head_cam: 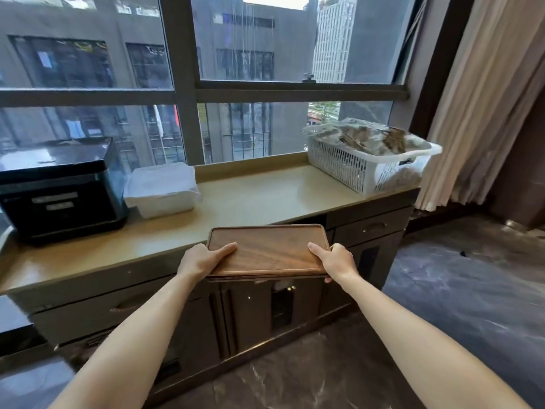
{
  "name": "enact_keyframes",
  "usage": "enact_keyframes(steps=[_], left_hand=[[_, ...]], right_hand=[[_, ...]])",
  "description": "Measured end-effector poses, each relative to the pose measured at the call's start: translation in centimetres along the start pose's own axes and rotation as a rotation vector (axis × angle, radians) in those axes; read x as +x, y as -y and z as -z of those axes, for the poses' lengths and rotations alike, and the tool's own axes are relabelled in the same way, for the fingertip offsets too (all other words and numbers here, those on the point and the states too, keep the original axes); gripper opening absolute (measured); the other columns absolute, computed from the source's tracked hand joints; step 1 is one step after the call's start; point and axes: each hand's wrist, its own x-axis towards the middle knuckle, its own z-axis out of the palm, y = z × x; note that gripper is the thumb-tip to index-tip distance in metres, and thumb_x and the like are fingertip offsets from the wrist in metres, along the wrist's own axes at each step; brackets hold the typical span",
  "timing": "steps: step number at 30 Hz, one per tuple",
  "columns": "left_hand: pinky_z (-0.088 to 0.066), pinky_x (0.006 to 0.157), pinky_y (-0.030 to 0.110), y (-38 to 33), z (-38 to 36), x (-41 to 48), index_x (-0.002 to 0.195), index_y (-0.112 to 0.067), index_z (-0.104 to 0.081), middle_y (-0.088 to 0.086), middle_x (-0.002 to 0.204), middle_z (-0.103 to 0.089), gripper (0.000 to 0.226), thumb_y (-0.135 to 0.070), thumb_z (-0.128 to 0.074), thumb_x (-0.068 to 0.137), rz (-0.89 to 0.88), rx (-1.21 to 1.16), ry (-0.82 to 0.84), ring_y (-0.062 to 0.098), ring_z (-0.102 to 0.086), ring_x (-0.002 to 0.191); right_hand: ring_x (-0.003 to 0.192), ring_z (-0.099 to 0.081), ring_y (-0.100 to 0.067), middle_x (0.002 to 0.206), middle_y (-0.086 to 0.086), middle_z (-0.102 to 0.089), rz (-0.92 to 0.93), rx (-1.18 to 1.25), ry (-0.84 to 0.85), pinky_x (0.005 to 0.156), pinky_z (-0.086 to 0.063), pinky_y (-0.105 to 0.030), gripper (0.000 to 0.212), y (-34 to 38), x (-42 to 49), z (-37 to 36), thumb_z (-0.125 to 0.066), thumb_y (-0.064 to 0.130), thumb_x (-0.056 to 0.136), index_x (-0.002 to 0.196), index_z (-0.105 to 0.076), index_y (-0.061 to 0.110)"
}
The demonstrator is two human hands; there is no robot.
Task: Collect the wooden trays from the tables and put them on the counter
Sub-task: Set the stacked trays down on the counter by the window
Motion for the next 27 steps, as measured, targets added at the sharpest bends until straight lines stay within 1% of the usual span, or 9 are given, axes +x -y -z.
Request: enact_keyframes(steps=[2, 5, 8, 11, 14, 17, 20, 25, 27], left_hand=[[-0.041, 0.078, 0.033, -1.8, -1.1, 5.1, 0.090, -0.002, -0.066, 0.018, 0.107, -0.069, 0.067, -0.067, -0.059, 0.073, 0.016, -0.010, 0.004, 0.032, -0.059, 0.092], [-0.043, 0.087, 0.033, -4.8, -1.9, 12.0, 0.107, -0.003, -0.066, 0.017, 0.117, -0.067, 0.073, -0.067, -0.057, 0.074, 0.049, -0.022, 0.003, 0.033, -0.059, 0.107], [-0.047, 0.092, 0.036, -7.5, -2.1, 18.1, 0.107, -0.004, -0.066, 0.016, 0.114, -0.067, 0.069, -0.064, -0.062, 0.073, 0.076, -0.086, -0.027, 0.032, -0.060, 0.099], [-0.049, 0.093, 0.037, -9.5, -2.5, 23.4, 0.105, -0.002, -0.067, 0.018, 0.110, -0.068, 0.069, -0.064, -0.062, 0.073, 0.102, -0.075, -0.048, 0.033, -0.062, 0.099], [-0.051, 0.092, 0.039, -10.3, -3.2, 28.5, 0.100, -0.005, -0.067, 0.016, 0.105, -0.069, 0.066, -0.064, -0.063, 0.071, 0.127, -0.079, -0.064, 0.033, -0.063, 0.098], [-0.052, 0.089, 0.039, -10.7, -4.1, 33.5, 0.097, -0.007, -0.067, 0.013, 0.099, -0.069, 0.067, -0.067, -0.064, 0.068, 0.176, -0.085, -0.083, 0.032, -0.064, 0.094], [-0.050, 0.084, 0.037, -11.1, -5.2, 38.6, 0.100, -0.004, -0.067, 0.013, 0.097, -0.068, 0.071, -0.067, -0.062, 0.070, 0.232, -0.075, -0.113, 0.032, -0.063, 0.094], [-0.044, 0.074, 0.033, -12.2, -6.6, 46.1, 0.100, -0.002, -0.064, 0.017, 0.106, -0.068, 0.072, -0.068, -0.056, 0.074, 0.323, 0.006, -0.153, 0.030, -0.057, 0.086], [-0.043, 0.073, 0.032, -12.5, -6.8, 48.6, 0.096, -0.002, -0.063, 0.018, 0.107, -0.068, 0.070, -0.068, -0.056, 0.074, 0.348, 0.022, -0.167, 0.032, -0.059, 0.090]], right_hand=[[0.056, -0.057, -0.017, 0.095, -0.003, -0.054, -0.005, -0.027, 0.011, 0.069, -0.058, -0.038, 0.046, 1.2, 5.5, -0.4, -0.054, 0.053, 0.085, 0.095, -0.048, 0.008], [0.056, -0.055, -0.016, 0.094, -0.004, -0.055, -0.010, -0.052, 0.035, 0.073, -0.058, -0.041, 0.045, 3.6, 13.6, -0.8, -0.055, 0.052, 0.086, 0.091, -0.050, 0.007], [0.057, -0.055, -0.017, 0.096, -0.006, -0.055, -0.007, -0.047, 0.053, 0.066, -0.058, -0.039, 0.048, 6.0, 20.8, -1.1, -0.056, 0.053, 0.084, 0.093, -0.051, 0.006], [0.056, -0.057, -0.019, 0.079, -0.002, -0.055, 0.003, -0.059, 0.080, 0.072, -0.059, -0.044, 0.048, 7.7, 27.0, -1.8, -0.057, 0.054, 0.082, 0.089, -0.052, 0.007], [0.050, -0.057, -0.019, 0.069, 0.001, -0.053, 0.009, -0.090, 0.120, 0.074, -0.056, -0.042, 0.044, 8.8, 32.8, -3.2, -0.056, 0.053, 0.083, 0.079, -0.050, 0.009], [0.047, -0.058, -0.020, 0.066, -0.001, -0.055, 0.026, -0.131, 0.157, 0.072, -0.051, -0.037, 0.047, 9.5, 38.7, -4.9, -0.055, 0.055, 0.082, 0.081, -0.051, 0.008], [0.048, -0.058, -0.022, 0.062, -0.003, -0.056, 0.053, -0.164, 0.190, 0.076, -0.051, -0.038, 0.046, 10.4, 44.8, -6.9, -0.054, 0.055, 0.082, 0.075, -0.049, 0.010], [0.045, -0.056, -0.022, 0.064, -0.002, -0.054, 0.075, -0.170, 0.269, 0.075, -0.051, -0.039, 0.045, 12.3, 54.2, -10.0, -0.056, 0.053, 0.082, 0.066, -0.042, 0.013], [0.044, -0.056, -0.021, 0.066, -0.002, -0.054, 0.075, -0.176, 0.297, 0.075, -0.052, -0.040, 0.044, 12.7, 57.0, -10.9, -0.056, 0.052, 0.082, 0.067, -0.042, 0.014]])
